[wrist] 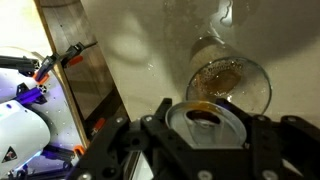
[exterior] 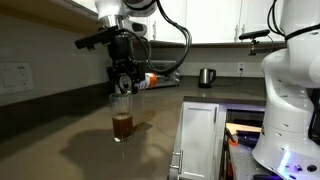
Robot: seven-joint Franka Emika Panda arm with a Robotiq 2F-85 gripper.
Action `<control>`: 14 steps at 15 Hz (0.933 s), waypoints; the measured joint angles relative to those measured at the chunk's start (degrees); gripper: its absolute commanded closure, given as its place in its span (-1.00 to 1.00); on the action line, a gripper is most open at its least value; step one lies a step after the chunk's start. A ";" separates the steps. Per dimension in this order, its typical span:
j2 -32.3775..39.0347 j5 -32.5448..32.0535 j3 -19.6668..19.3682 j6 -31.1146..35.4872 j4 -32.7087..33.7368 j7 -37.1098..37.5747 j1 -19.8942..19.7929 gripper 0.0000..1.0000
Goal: Pour the contents from the can into the glass cup then put the can on the table
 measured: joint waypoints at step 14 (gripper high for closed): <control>-2.78 -3.36 2.02 -5.75 0.02 7.52 0.19 0.00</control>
